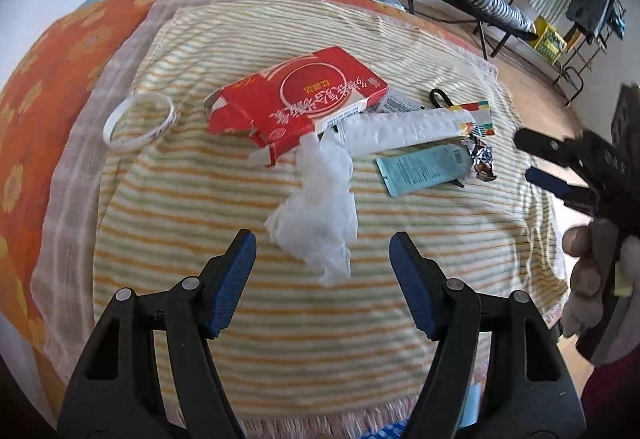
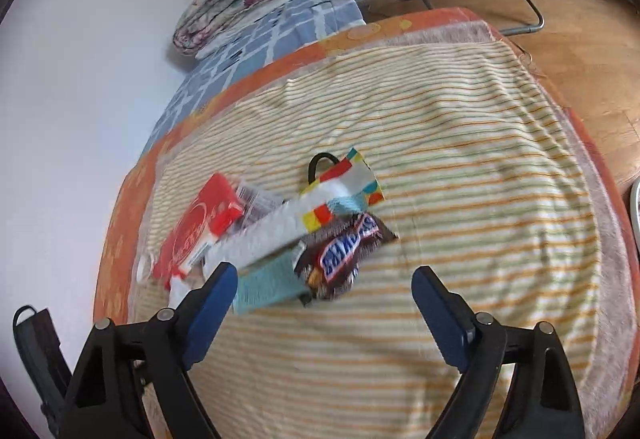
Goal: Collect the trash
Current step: 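Grasp the white tissue with the left gripper while the right gripper grasps the Snickers wrapper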
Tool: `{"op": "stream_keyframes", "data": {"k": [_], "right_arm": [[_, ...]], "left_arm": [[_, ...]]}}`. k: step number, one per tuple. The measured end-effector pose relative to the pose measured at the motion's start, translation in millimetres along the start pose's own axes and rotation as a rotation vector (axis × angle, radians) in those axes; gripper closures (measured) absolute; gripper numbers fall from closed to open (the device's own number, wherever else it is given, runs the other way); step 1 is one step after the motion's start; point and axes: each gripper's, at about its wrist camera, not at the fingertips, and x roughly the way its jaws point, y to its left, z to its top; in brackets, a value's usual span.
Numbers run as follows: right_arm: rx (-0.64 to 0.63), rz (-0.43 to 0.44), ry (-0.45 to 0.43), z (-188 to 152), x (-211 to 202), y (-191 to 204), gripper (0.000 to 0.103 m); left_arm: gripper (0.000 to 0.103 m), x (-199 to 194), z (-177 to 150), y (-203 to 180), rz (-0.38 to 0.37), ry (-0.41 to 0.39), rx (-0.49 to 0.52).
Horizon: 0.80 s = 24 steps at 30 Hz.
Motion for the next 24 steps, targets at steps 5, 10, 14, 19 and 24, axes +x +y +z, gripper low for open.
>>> {"op": "stream_keyframes", "data": {"k": [5,10,14,19,24], "right_arm": [[-0.002,-0.041,0.027,9,23,2,0.018],[0.035,-0.045,0.054,14,42,-5,0.022],[0.07,-0.04,0.059,16,48,-12,0.028],[0.077,-0.054,0.057,16,50,-17,0.038],[0.069,-0.069,0.05,14,48,-20,0.054]], "left_arm": [[0.032,10,7,3,0.008,0.011,0.01],[0.032,23,12,11,0.005,0.035,-0.012],[0.032,31,13,12,-0.018,0.057,-0.023],[0.032,39,12,5,-0.004,0.065,0.002],[0.033,46,10,4,-0.006,0.073,0.013]]}}
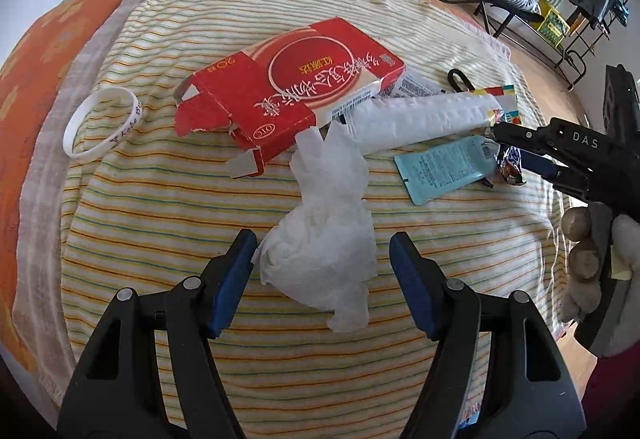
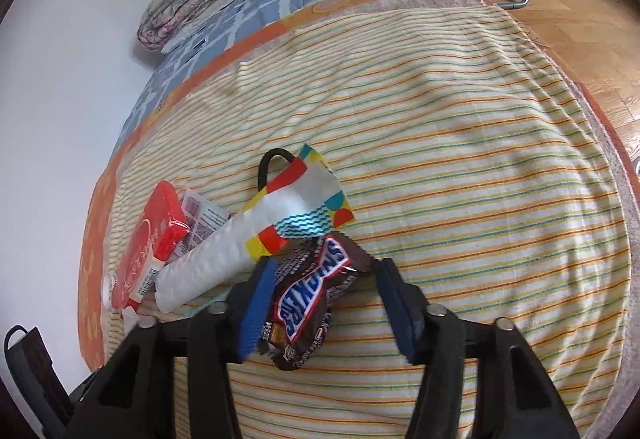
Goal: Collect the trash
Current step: 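Grasp the white tissue with the left gripper while the right gripper grasps the Snickers wrapper, then carry the tissue and Snickers wrapper over the blue basket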
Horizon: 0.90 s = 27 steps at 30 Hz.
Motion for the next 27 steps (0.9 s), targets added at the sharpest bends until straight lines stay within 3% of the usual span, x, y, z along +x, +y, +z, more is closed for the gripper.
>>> {"op": "stream_keyframes", "data": {"k": [2,5,7,10,27], "right_arm": [[0.013,0.01,0.0,0,-1,-4,0.066],[0.044,0.042,-0.001,-1,-3,-9,0.073],[0.037,0.045,-0.002,-1,-3,-9,0.083],[0.025,0.038,-0.016,-2,-6,-8,0.086],[-0.007,0.028,-0.088,-4,-46,-9,0.092]], "left_arm": [[0.045,1,-1,-1,0.018,-0.004,0.011],[0.058,0,-2,-5,0.041,-0.009,0.036],[0.063,0,-2,-5,0.04,-0.009,0.039],[0.068,-2,-3,-5,0.049,-0.014,0.053],[0.073,-31,-4,-8,-0.004,-0.059,0.048]]}}
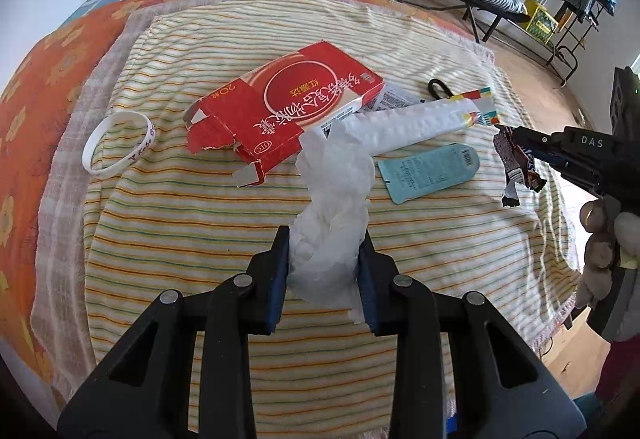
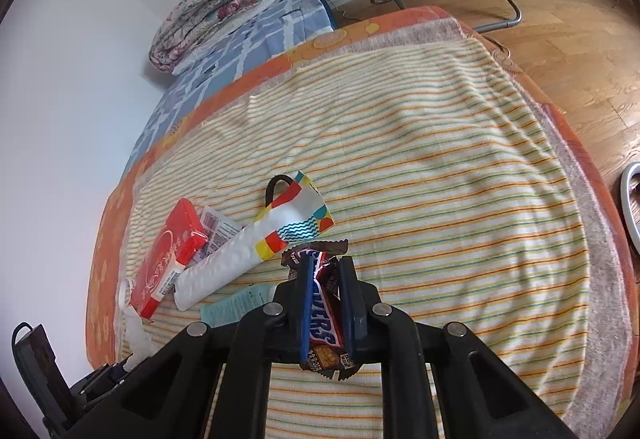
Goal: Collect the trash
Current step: 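Carry the tissue and Snickers wrapper over the blue basket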
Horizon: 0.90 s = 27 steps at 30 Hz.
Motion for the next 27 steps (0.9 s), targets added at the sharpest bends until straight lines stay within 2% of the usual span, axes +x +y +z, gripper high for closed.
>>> {"op": "stream_keyframes", "data": {"k": [14,27], "right_arm": [[-0.139,0.017,-0.048,-17,-47,35,0.092],[-0.33,0.121,-0.041,-96,-95,99,0.092]], "left_arm": [[0.073,-50,-17,9,-0.029,-0.053,0.008],[0.073,-109,-58,11,-0.084,-0.11,0.039]]}}
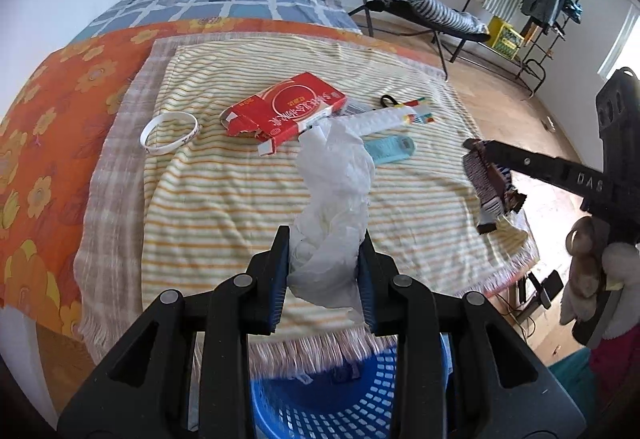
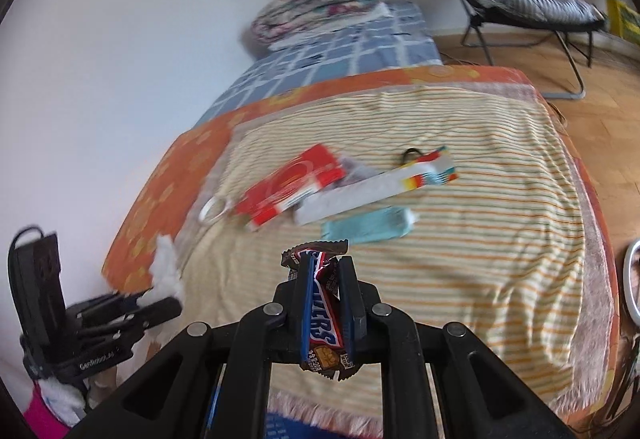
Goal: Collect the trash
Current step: 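Carry the tissue and Snickers wrapper over the blue basket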
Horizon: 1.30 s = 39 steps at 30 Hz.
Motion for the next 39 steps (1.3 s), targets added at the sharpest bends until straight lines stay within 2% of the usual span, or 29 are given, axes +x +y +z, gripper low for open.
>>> {"op": "stream_keyframes", "data": {"k": [8,19,29,39], "right_arm": [[-0.062,0.038,0.03,-56,-15,34,0.092],[-0.098,0.047,0.098,-123,-16,48,0.092],[-0.084,0.037,0.13,-147,-14,43,0.092],[-0.084,0.025,0.156,-157,-7,42,0.089]], "left_arm": [[0.073,-16,-35,-6,0.005,0.012,0.032],[0.073,-14,-96,-9,0.026,0.066,0.008],[0.073,-3,-131,-17,0.035,0.123,0.011],[0.073,7,-141,-22,0.037,0.158,0.013]]}}
